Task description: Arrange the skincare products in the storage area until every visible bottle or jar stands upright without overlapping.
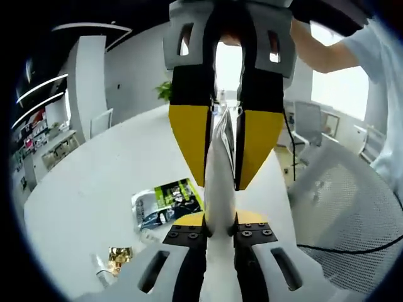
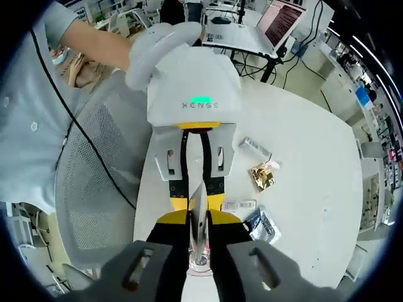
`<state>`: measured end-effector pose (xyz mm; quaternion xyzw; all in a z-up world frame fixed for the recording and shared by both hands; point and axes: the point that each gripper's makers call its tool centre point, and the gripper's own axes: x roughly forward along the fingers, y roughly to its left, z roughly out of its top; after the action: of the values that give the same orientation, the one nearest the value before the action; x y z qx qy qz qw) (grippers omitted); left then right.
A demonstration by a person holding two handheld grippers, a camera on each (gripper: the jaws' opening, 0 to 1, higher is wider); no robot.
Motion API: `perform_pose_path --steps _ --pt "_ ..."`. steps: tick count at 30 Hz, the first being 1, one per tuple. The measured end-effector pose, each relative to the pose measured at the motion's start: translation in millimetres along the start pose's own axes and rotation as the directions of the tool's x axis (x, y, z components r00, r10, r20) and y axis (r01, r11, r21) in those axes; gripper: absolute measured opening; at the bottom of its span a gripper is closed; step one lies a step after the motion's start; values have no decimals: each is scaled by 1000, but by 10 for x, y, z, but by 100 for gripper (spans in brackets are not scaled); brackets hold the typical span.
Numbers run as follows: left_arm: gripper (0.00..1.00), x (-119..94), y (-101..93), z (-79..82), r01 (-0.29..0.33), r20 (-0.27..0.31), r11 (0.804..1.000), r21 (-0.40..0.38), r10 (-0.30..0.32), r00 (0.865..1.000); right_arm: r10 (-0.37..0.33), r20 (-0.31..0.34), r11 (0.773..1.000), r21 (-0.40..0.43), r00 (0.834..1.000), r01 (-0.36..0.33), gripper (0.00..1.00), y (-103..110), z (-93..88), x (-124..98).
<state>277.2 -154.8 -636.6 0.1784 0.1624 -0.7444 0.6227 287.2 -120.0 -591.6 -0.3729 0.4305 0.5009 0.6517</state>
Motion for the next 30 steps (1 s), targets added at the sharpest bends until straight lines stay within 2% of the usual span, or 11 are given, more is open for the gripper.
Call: perform_pose_path --steps 2,7,10,17,23,30 --pt "10 23 52 8 -10 0 1000 18 10 1000 -3 -8 1000 3 1000 3 10 -18 -12 -1" --pt "10 35 140 22 -12 -3 1000 2 12 1000 -13 -27 1000 15 1000 13 10 -113 -34 -9" --pt "10 9 79 12 -3 -20 1000 13 3 1000 7 -31 1000 6 999 -7 10 -41 -22 -23" --pt "10 -6 -60 -42 26 -22 1000 -2 -26 999 54 -40 999 -2 998 -54 11 98 -13 14" --pt "10 17 -103 -32 30 -2 999 -12 -30 1000 58 -72 998 -21 996 -59 11 101 -45 6" --pt "10 50 -112 -108 29 -19 1000 0 -29 999 63 -98 998 -6 993 -64 9 85 -89 13"
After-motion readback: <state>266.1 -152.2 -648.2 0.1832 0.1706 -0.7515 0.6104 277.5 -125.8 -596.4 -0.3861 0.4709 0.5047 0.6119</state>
